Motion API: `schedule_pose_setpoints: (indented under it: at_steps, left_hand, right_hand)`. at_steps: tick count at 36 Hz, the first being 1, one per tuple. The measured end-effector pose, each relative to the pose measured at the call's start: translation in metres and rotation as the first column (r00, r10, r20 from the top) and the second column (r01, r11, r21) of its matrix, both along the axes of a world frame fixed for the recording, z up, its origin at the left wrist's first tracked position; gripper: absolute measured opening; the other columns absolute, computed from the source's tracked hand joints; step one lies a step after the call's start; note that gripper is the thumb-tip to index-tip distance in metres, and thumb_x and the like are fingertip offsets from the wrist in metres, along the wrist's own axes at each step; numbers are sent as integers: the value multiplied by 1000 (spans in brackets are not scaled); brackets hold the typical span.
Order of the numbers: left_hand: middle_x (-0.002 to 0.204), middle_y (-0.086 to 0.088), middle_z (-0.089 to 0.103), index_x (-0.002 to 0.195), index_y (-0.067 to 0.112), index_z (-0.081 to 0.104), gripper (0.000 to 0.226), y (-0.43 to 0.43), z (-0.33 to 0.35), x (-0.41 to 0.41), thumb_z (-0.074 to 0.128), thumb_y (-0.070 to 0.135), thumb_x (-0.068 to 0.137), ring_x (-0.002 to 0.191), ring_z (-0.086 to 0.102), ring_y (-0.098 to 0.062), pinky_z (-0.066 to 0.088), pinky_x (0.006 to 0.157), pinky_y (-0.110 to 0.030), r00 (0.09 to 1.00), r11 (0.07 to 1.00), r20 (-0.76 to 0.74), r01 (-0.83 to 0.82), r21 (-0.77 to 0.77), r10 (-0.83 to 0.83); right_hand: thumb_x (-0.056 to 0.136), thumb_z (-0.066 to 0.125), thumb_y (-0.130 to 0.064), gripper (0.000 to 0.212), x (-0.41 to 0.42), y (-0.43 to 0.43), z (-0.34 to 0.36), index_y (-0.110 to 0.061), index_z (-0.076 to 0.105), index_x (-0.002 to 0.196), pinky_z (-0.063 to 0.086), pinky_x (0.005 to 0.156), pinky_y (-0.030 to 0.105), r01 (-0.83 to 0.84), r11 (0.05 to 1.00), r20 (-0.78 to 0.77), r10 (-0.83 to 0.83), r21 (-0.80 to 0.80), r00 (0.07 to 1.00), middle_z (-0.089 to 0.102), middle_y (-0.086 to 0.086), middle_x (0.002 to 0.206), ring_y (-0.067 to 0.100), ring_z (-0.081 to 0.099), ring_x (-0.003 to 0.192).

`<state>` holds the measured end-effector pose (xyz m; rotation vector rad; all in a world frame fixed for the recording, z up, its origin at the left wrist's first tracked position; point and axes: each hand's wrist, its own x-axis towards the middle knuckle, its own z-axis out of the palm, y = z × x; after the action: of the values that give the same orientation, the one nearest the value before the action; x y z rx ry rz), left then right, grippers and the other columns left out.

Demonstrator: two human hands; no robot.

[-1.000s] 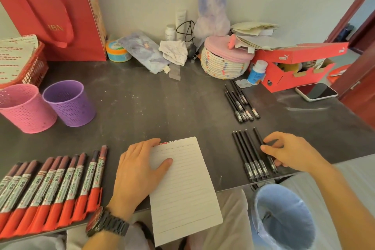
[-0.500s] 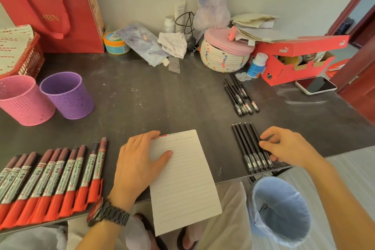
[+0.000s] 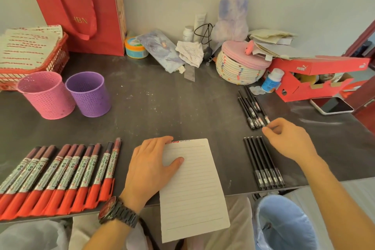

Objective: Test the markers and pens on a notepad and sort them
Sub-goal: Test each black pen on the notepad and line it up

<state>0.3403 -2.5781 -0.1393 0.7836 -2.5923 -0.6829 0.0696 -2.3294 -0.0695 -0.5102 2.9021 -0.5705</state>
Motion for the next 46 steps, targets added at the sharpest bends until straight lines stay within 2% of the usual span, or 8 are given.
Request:
schedule_pose_setpoints:
  at_steps: [9, 17, 24, 27, 30, 35, 41, 46]
  left_hand:
    - [128, 21, 58, 133, 37, 50, 58, 0, 1, 4, 55, 66, 83, 124, 48, -5, 30, 103, -25, 1000, 1000, -14, 23, -14, -23]
    - [135, 22, 52, 137, 39, 44, 58, -1, -1, 3, 52, 65, 86, 128, 42, -2, 23, 105, -20, 1000, 999, -28, 16, 36, -15]
    - [134, 23, 52, 134, 39, 45, 54, 1, 1, 4, 43, 68, 88, 128, 39, 0, 23, 103, -18, 997, 1000, -77, 27, 14, -26]
    - [132, 26, 51, 131, 41, 47, 50, 2, 3, 5, 44, 68, 89, 127, 39, 1, 25, 101, -17, 993, 999, -114, 38, -6, -39]
    - [131, 27, 51, 131, 41, 48, 51, 4, 5, 7, 44, 70, 89, 127, 39, 2, 25, 103, -18, 988, 997, -133, 70, -38, -75]
    - [121, 23, 59, 125, 36, 56, 52, 8, 10, 8, 55, 69, 86, 117, 49, -2, 34, 96, -19, 968, 983, -191, 140, -122, -162]
    - [104, 16, 69, 116, 29, 69, 39, 9, 7, 7, 59, 58, 92, 100, 60, -9, 46, 82, -26, 943, 938, -214, 186, -293, -254]
    - [99, 9, 70, 112, 21, 71, 30, 11, 4, 8, 52, 40, 99, 90, 63, -17, 49, 71, -33, 941, 917, -190, 203, -342, -279]
  right_hand:
    - [98, 54, -43, 44, -35, -79, 5, -14, 55, 131, 47, 88, 45, 43, 981, -127, -19, 190, 992, 58, 15, 129, 40, 57, 118]
    - [100, 51, -32, 31, -45, -94, -2, -7, 62, 116, 49, 82, 41, 97, 946, -122, -61, 308, 991, 63, 19, 122, 41, 60, 110]
    - [100, 55, -31, 28, -6, -96, 6, -11, 55, 119, 43, 80, 36, 14, 971, -10, -17, -241, 1000, 66, 2, 101, 30, 65, 100]
    - [99, 58, -18, 17, 40, -101, 5, -11, 56, 113, 52, 68, 32, 59, 833, 164, 39, -551, 986, 71, 8, 90, 17, 71, 70]
    - [96, 59, -2, 7, 91, -98, -4, -8, 60, 99, 59, 58, 29, 114, 668, 324, 199, -735, 925, 72, 13, 83, 17, 70, 63]
    - [94, 66, -3, 17, 151, -97, -20, -17, 71, 87, 60, 65, 35, 40, 606, 363, 421, -794, 831, 73, 16, 85, 28, 72, 70]
    - [92, 71, -8, 25, 172, -101, -29, -32, 77, 96, 53, 58, 22, -48, 581, 289, 472, -812, 833, 77, 2, 86, 13, 72, 71]
    - [95, 68, -16, 15, 170, -99, -33, -24, 78, 90, 51, 56, 21, -44, 563, 269, 461, -825, 845, 75, 2, 80, 12, 68, 67]
